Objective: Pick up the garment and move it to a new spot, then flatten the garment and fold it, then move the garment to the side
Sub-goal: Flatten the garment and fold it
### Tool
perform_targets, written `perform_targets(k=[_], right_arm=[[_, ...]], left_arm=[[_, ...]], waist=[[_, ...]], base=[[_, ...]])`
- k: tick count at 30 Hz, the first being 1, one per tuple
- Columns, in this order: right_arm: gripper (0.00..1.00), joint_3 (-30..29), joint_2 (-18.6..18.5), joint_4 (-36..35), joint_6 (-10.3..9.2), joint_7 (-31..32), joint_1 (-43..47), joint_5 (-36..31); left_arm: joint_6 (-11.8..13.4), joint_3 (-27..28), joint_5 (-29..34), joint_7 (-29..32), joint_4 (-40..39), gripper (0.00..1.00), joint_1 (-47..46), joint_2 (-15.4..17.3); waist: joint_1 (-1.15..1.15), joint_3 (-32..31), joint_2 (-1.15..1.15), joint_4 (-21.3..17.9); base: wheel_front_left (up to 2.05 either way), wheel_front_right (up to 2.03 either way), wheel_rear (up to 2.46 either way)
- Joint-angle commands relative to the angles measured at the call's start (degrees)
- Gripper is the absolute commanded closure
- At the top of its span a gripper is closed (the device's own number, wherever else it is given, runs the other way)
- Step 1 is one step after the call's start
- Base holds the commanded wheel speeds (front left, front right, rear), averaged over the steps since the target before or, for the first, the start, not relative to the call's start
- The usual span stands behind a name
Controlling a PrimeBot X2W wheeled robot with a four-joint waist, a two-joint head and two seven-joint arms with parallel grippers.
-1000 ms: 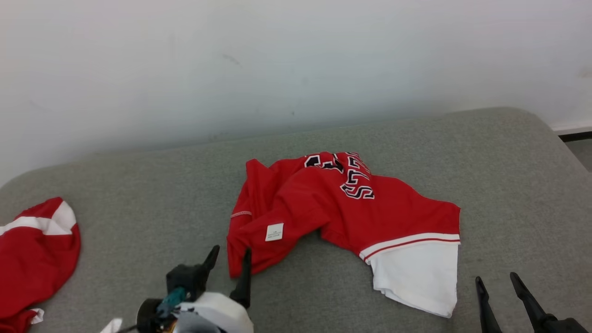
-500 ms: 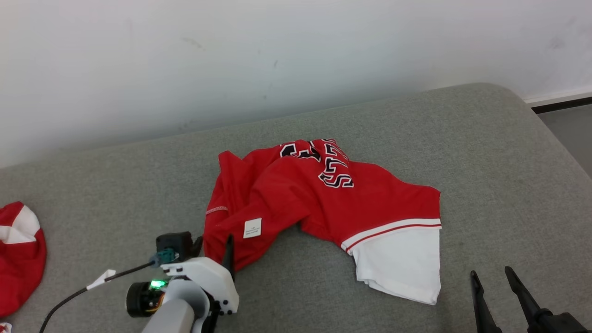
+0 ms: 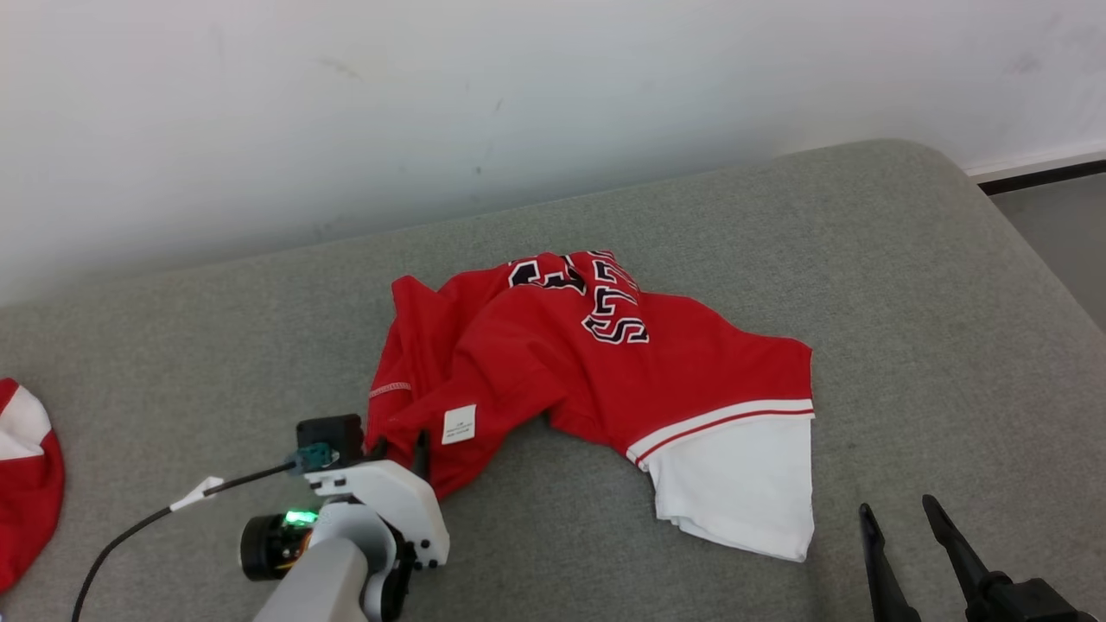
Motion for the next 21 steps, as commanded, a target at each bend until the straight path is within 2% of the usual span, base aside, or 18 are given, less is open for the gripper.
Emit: perform_targets(k=[1,2,3,4,5,7,13,21], right_arm=[[0.00,-0.2,-0.1,0.2,-0.13,0.1,-0.7,0.2],[0.00,-0.2,-0.2,0.2,-0.13,0.1,-0.7,0.2],[0.00,-0.3,-0.1,0.3,-0.13,0.1,-0.8,0.2],[0.00,-0.3,-0.1,0.3,-0.13,0.1,-0.8,0.2],[0.00,-0.3,-0.1,0.4,-0.13,0.1,-0.8,0.2],[0.00,-0.4,-0.1,0.5,-0.13,0.1,-0.9,0.2],[0.00,-0.7,0.1,0.6,-0.13,0.1,-0.8,0.4],[0.00,-1.7,0.2,0.9,-0.13,0.1,0.4,0.5]], left_arm=[[-0.1,-0.4,-1.2,-0.1,0.5,0.49,-0.8,0.2],[-0.2,-0.7,-1.4,0.0,0.8,0.58,-0.9,0.2],[-0.2,-0.9,-1.5,0.3,1.2,0.73,-1.0,0.2],[-0.2,-0.9,-1.5,0.3,1.2,0.73,-1.0,0.2],[-0.1,-1.2,-1.5,0.3,1.5,0.84,-1.2,0.2],[-0.1,-1.6,-1.9,0.2,2.1,1.00,-1.6,0.2],[-0.6,-2.9,-3.1,0.4,3.8,1.00,-2.0,0.2],[-4.1,-6.0,-6.6,-3.0,0.2,1.00,-1.3,0.2]], waist=[[0.00,0.1,0.00,-0.2],[0.00,0.2,0.00,-0.3],[0.00,0.2,0.00,-0.4],[0.00,0.2,0.00,-0.4],[0.00,0.3,0.00,-0.5],[0.00,0.3,0.00,-0.6],[0.00,0.3,0.00,-0.8],[0.00,-0.8,0.00,0.1]], base=[[0.00,0.00,0.00],[0.00,0.00,0.00],[0.00,0.00,0.00],[0.00,0.00,0.00],[0.00,0.00,0.00],[0.00,0.00,0.00],[0.00,0.00,0.00],[0.00,0.00,0.00]])
